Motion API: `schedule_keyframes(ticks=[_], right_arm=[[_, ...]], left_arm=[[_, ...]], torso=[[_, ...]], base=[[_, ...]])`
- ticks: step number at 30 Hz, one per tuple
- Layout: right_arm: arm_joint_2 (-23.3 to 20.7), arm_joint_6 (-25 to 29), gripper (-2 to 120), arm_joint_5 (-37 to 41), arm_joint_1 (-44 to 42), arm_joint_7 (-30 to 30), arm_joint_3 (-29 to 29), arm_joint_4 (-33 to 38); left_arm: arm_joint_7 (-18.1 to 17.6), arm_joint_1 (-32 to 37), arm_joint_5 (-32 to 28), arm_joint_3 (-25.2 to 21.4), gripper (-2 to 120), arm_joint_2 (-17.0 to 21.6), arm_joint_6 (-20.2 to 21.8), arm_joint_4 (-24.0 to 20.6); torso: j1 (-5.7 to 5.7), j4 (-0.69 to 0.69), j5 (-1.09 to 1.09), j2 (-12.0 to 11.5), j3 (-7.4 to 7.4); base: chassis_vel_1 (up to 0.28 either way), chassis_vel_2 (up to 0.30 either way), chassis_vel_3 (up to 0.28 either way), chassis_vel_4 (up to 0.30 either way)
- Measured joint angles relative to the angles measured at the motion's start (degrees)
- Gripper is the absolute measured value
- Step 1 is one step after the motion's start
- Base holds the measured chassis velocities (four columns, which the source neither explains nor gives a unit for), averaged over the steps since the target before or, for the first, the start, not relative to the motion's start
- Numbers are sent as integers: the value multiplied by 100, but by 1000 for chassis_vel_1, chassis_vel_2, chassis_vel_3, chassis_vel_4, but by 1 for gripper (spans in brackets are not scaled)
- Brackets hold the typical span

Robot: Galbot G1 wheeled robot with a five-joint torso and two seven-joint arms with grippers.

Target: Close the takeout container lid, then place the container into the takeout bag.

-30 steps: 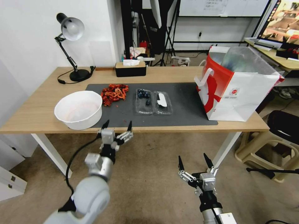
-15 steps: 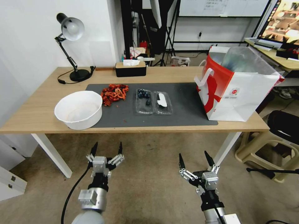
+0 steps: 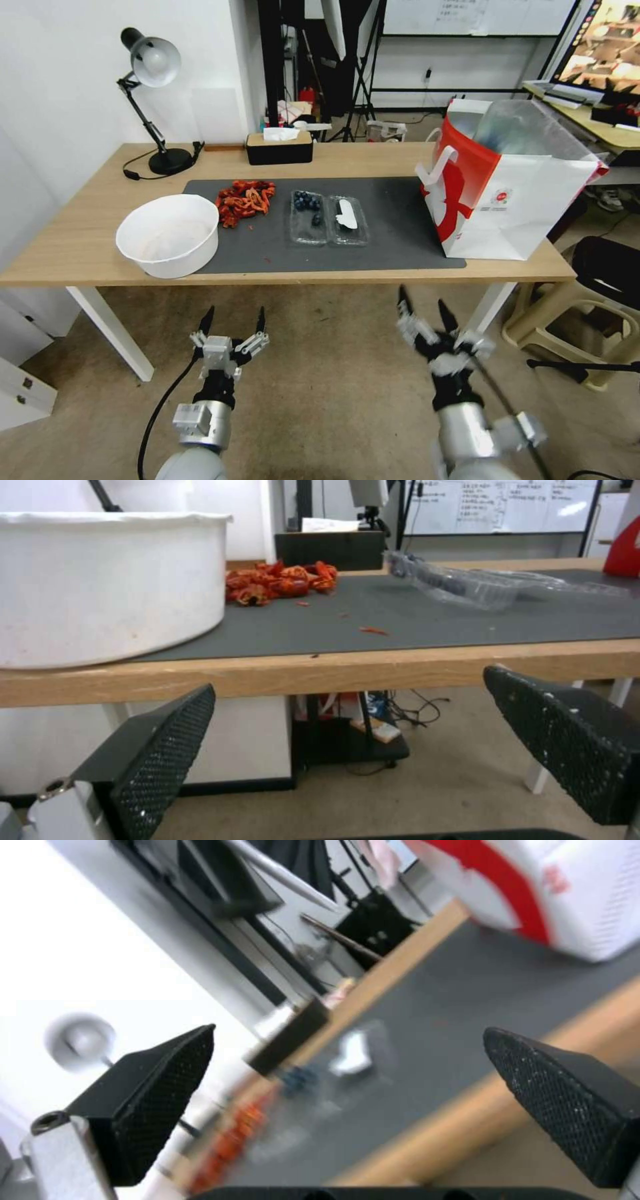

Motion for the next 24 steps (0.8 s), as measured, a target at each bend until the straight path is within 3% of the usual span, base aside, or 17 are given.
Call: schedule_keyframes(ticks=[2, 7, 16, 24], right_arm=[[-76, -182, 100, 710, 407, 217, -88, -171], [-145, -253, 100, 1509, 955, 444, -412, -643], [65, -231, 100, 1987, 1562, 814, -817, -1159], [318, -237, 100, 2490, 2393, 1945, -983, -1550]], left_arm=[[4, 4, -31, -53, 100, -11, 13, -28], [7, 24, -59, -135, 100, -26, 35, -61], [7, 76, -48, -143, 100, -84, 47, -62], [13, 55, -53, -131, 100, -82, 126, -82]], torso=[[1, -2, 1, 0, 1], [1, -2, -1, 0, 1], [1, -3, -1, 0, 0], [1, -2, -1, 0, 0]], base=[[0, 0, 0, 0], [0, 0, 0, 0], [0, 0, 0, 0], [0, 0, 0, 0]])
